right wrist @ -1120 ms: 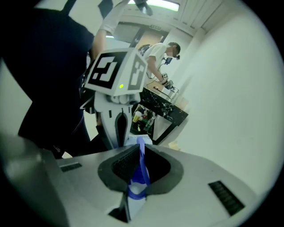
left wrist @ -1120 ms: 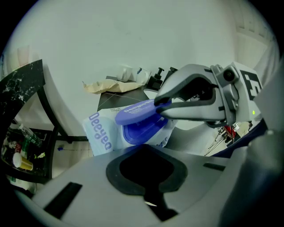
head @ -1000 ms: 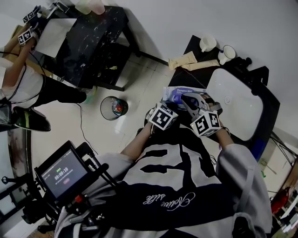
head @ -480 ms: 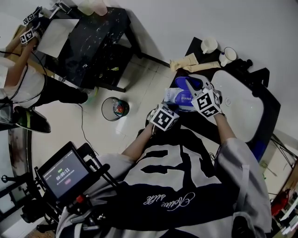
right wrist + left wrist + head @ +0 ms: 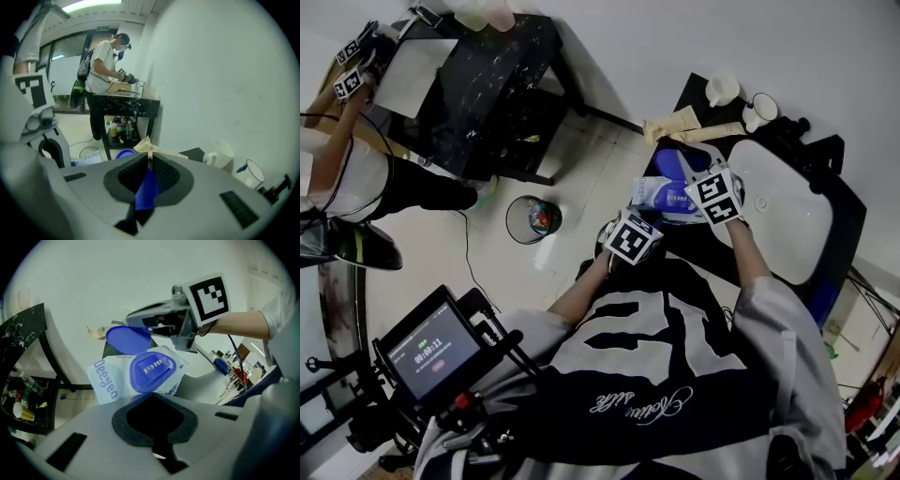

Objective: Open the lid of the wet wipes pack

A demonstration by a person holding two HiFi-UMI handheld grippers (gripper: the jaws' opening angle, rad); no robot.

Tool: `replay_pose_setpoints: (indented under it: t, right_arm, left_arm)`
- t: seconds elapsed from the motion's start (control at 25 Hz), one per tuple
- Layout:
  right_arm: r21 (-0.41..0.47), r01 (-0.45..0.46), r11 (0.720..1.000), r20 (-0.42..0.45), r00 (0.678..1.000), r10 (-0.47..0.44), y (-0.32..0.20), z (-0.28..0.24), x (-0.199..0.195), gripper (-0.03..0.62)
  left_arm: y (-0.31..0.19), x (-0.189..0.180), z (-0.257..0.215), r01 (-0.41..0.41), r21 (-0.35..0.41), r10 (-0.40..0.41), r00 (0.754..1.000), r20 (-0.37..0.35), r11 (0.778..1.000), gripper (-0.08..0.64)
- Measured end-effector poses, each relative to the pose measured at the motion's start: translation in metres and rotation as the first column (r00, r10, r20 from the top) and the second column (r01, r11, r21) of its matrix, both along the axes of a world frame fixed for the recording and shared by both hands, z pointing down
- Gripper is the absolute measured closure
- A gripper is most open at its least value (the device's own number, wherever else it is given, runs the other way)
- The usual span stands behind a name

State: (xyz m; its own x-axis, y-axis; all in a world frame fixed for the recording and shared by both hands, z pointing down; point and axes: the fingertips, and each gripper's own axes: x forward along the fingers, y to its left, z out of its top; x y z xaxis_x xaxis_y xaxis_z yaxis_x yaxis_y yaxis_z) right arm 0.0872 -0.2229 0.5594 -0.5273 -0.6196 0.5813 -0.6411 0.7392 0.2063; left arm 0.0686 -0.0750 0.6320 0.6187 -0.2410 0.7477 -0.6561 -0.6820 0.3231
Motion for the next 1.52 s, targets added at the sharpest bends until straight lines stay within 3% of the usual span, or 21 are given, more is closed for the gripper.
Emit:
replay_pose_setpoints:
  t: [0.2, 0.36, 0.56, 0.76, 0.92, 1.12, 1.32, 1.52]
  right_arm:
    - [0.031, -0.161, 0.986, 0.181, 0.971, 0.153, 0.022, -0.054, 0.015, 0.561]
    - [-0.016, -0.274, 0.962, 0.255, 0.929, 0.269, 0.044, -0.070, 0.018, 0.563]
    - [-0.060, -0.435, 0.898, 0.326, 0.842, 0.430, 0.075, -0.081, 0.018, 0.594]
    - [-0.090, -0.536, 0.840, 0.387, 0.758, 0.525, 0.110, -0.089, 0.009, 0.594]
    - [-0.102, -0.615, 0.782, 0.416, 0.687, 0.596, 0.132, -0.095, 0.001, 0.594]
    - [-0.122, -0.698, 0.705, 0.444, 0.597, 0.668, 0.157, -0.096, -0.001, 0.594]
    - [-0.123, -0.742, 0.659, 0.444, 0.553, 0.705, 0.179, -0.096, 0.004, 0.594]
    - [-0.114, -0.761, 0.639, 0.451, 0.533, 0.715, 0.188, -0.105, 0.013, 0.594]
  left_arm:
    - [0.009, -0.001, -0.009, -0.028, -0.003, 0.028, 0.999, -0.018, 1.000, 0.561]
    - [-0.004, -0.009, -0.032, 0.040, -0.013, -0.041, 0.990, -0.136, 0.999, 0.561]
    - [-0.028, -0.017, -0.089, 0.093, 0.045, -0.076, 0.955, -0.286, 0.995, 0.561]
    - [-0.023, -0.019, -0.137, 0.068, 0.115, -0.018, 0.921, -0.390, 0.991, 0.561]
    - [-0.010, -0.024, -0.157, 0.013, 0.161, 0.057, 0.904, -0.425, 0.987, 0.561]
    - [0.007, -0.027, -0.156, -0.071, 0.148, 0.129, 0.890, -0.437, 0.987, 0.561]
    - [0.023, -0.021, -0.155, -0.132, 0.137, 0.180, 0.878, -0.444, 0.982, 0.561]
    - [0.029, -0.015, -0.160, -0.143, 0.129, 0.187, 0.872, -0.452, 0.981, 0.561]
